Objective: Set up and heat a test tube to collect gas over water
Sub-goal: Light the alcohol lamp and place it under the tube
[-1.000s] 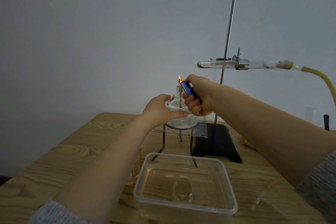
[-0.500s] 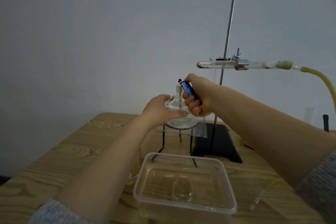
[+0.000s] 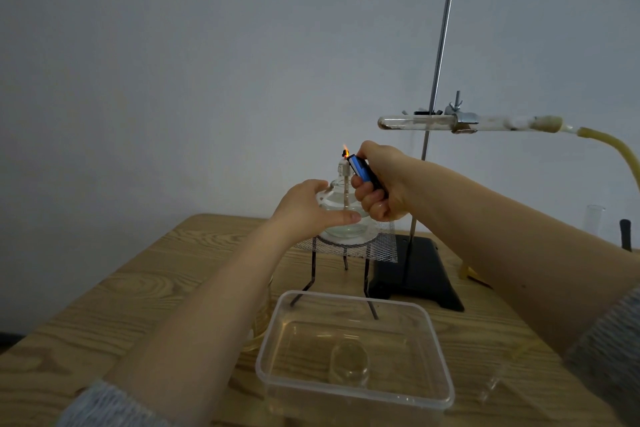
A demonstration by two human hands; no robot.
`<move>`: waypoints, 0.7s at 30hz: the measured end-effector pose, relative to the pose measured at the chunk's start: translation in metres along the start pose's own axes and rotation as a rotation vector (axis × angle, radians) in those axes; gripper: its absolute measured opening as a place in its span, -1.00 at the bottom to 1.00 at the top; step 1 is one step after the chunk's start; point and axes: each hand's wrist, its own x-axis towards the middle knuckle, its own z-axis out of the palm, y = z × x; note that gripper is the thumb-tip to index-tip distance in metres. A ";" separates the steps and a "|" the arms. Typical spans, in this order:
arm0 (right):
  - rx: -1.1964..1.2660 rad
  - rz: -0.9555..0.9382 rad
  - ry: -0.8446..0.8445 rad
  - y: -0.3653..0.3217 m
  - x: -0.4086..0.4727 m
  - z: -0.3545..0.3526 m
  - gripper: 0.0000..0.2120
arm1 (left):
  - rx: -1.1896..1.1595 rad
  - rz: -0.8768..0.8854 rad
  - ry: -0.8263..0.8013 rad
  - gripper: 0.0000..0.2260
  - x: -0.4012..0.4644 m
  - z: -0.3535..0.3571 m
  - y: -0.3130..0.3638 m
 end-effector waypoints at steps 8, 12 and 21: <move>-0.010 -0.017 -0.011 -0.002 -0.003 0.001 -0.66 | 0.005 0.008 0.002 -0.19 0.001 0.001 0.000; -0.057 -0.024 0.018 -0.003 -0.004 -0.001 -0.66 | -0.009 0.010 0.001 -0.18 0.000 0.001 0.000; -0.179 -0.019 0.078 -0.009 -0.004 -0.002 -0.69 | -0.032 0.019 -0.008 -0.16 -0.001 0.000 -0.001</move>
